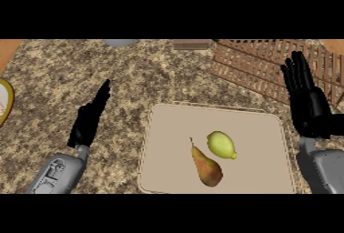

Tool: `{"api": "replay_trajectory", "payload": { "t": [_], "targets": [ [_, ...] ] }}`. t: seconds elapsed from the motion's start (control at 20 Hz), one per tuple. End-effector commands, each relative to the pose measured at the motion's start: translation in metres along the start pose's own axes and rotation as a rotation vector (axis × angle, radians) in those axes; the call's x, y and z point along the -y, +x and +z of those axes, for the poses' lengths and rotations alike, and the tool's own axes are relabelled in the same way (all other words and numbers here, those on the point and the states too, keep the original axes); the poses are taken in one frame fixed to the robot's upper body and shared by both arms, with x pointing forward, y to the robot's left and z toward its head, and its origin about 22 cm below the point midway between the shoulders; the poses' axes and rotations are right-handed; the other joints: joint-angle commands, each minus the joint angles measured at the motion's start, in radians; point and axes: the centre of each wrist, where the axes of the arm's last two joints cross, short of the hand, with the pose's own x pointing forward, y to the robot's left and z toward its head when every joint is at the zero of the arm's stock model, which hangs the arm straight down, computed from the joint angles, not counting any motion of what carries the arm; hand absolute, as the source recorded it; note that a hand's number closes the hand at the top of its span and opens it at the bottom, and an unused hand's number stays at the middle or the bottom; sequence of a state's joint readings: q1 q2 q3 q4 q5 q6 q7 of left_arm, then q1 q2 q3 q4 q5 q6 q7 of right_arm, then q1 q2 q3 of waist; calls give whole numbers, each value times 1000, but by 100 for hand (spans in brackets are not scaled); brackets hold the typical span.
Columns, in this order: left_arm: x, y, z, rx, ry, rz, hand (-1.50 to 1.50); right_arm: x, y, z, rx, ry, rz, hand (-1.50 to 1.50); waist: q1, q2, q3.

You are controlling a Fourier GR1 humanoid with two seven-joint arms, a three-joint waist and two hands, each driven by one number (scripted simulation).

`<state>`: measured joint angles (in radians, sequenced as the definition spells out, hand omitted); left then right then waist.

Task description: Pick the lemon from the tray and place it in the tiered shelf

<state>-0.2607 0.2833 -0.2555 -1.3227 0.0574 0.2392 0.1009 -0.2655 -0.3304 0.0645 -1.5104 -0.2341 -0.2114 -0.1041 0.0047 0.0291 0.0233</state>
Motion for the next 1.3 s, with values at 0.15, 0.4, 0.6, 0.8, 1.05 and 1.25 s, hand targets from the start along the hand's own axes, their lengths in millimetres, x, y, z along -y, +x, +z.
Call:
{"api": "replay_trajectory", "payload": {
  "t": [0.15, 0.4, 0.6, 0.8, 1.05, 1.25],
  "targets": [
    [-55, -24, 19, -95, 105, 19, 0, -62, 20, 15, 269, 164, -326, 150, 21, -37, -21],
    [-78, -45, 37, -149, 143, 91, 0, -56, -43, 65, 41, -321, -20, 150, -1, -34, -25],
    [-113, -50, 64, -151, 133, 94, 0, -122, -22, 113, 150, -128, -200, -150, 6, -35, -23],
    [-109, -65, 76, -159, 148, 108, 0, -137, -10, 156, 150, -87, -138, -150, -6, -32, -24],
    [-112, -68, 64, -171, 185, 103, 0, -73, 2, 172, 36, -119, 203, -150, -32, -32, -28],
    [-114, -58, 71, -145, 152, 105, 0, -45, 8, 177, -71, -62, 416, -150, -11, -32, -28]
  ]
}}
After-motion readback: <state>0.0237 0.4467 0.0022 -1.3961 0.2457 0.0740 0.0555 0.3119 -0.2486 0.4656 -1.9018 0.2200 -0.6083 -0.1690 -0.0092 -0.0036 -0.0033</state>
